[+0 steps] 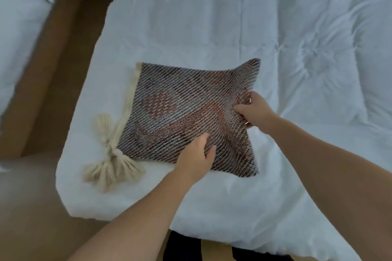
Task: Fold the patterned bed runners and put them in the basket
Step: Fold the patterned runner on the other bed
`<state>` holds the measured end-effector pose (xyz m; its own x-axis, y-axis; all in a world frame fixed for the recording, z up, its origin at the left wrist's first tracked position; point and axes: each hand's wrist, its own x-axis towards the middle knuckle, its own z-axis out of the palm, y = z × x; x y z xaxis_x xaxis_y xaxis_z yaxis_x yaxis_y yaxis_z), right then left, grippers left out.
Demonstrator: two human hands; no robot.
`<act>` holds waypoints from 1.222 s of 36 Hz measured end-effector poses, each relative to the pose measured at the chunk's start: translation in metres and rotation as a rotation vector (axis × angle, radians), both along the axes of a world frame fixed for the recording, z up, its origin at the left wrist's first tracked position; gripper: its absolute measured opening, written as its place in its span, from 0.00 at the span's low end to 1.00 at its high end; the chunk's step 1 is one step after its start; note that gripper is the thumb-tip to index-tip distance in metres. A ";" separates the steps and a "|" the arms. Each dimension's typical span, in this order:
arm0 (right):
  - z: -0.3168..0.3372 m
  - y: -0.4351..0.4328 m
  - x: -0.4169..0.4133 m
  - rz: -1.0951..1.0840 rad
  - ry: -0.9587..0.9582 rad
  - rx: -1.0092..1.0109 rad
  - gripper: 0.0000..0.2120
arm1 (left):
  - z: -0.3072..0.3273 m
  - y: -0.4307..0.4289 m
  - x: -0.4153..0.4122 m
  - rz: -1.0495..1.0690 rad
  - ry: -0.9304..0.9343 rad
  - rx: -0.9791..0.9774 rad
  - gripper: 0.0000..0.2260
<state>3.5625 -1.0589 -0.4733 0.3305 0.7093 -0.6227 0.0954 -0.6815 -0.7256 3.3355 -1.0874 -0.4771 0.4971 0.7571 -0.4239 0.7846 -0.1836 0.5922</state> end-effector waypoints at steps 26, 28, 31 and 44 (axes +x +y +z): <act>0.029 0.132 -0.246 0.178 -0.355 0.057 0.12 | 0.009 0.080 -0.167 0.384 -0.144 0.050 0.19; 0.021 0.147 -0.266 0.180 -0.367 0.038 0.13 | 0.003 0.094 -0.187 0.404 -0.162 0.064 0.17; 0.009 0.169 -0.290 0.174 -0.370 0.009 0.14 | -0.006 0.118 -0.213 0.386 -0.178 0.095 0.15; -0.044 0.201 -0.329 0.307 -0.276 -0.090 0.21 | -0.063 0.162 -0.257 0.300 0.041 0.067 0.15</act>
<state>3.2340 -0.8576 -0.5177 0.2757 0.7474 -0.6044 0.4861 -0.6509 -0.5832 3.0785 -0.9259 -0.5406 0.2309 0.8943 -0.3832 0.8329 0.0218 0.5529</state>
